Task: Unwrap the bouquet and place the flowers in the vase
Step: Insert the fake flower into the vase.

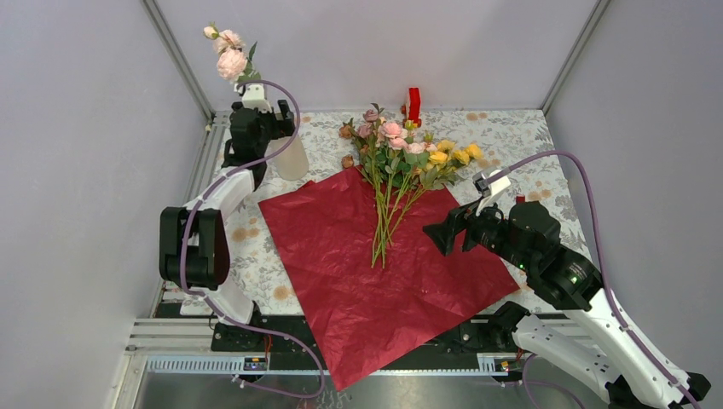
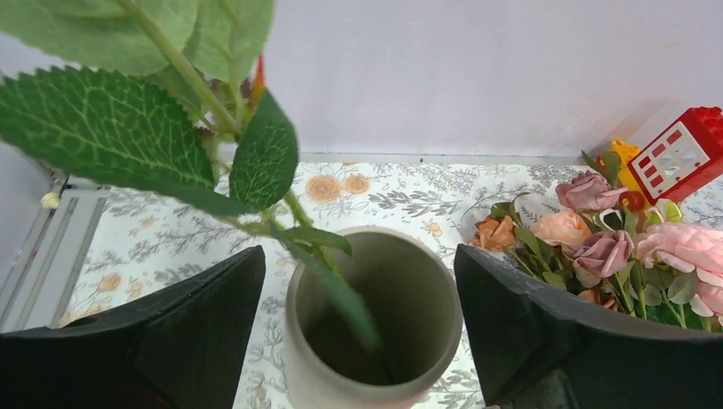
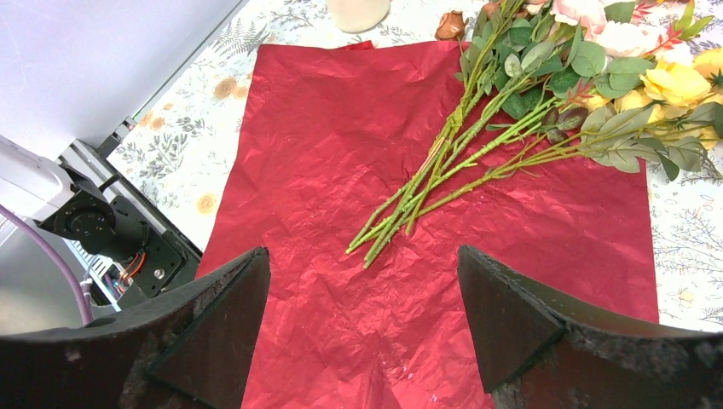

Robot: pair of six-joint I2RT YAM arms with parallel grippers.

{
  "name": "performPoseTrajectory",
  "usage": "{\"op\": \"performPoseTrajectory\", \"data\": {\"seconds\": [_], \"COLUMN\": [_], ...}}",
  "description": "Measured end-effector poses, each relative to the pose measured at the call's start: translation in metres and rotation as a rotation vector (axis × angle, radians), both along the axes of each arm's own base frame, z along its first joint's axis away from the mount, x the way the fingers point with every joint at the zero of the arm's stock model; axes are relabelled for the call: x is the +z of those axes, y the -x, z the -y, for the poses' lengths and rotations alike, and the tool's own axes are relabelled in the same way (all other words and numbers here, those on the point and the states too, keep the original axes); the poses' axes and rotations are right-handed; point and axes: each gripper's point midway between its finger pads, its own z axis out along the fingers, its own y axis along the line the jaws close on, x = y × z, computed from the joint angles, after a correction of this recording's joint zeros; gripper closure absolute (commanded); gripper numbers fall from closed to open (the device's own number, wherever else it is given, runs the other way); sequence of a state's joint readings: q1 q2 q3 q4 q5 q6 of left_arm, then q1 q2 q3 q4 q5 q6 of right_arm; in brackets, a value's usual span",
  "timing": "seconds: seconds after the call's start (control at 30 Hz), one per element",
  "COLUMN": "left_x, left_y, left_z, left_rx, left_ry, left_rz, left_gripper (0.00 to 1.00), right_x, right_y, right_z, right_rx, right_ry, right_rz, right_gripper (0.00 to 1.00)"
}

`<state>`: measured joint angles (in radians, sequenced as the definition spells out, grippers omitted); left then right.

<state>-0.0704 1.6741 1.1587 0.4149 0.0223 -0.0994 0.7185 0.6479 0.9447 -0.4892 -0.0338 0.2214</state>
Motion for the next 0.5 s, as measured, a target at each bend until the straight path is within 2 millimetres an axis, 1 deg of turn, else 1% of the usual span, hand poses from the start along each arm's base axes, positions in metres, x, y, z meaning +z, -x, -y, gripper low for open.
{"op": "performPoseTrajectory", "data": {"seconds": [0.07,0.13,0.4,0.47,0.5], "left_x": [0.002,0.01,0.057,0.062,0.062], "left_y": [0.006,0.013,0.056,0.068,0.076], "left_z": [-0.003,-0.007,-0.022,-0.024,-0.026], "left_rx": [0.02,0.043,0.136,0.151,0.161], "left_ry": [0.009,0.023,0.098,0.122,0.138], "left_rz": [-0.01,-0.005,0.049,0.052,0.04], "left_gripper": [0.03,0.01,0.01,0.01,0.01], "right_x": [0.0,0.0,0.0,-0.002,-0.003], "right_y": [0.0,0.0,0.0,-0.001,-0.002], "right_z": [0.0,0.0,-0.001,-0.002,-0.003], "right_rx": [0.0,0.0,-0.004,-0.009,-0.016], "right_ry": [0.0,0.0,-0.01,-0.014,-0.015], "right_rz": [0.0,0.0,-0.011,-0.025,-0.037], "right_gripper": [0.13,0.13,0.13,0.13,0.13]}}
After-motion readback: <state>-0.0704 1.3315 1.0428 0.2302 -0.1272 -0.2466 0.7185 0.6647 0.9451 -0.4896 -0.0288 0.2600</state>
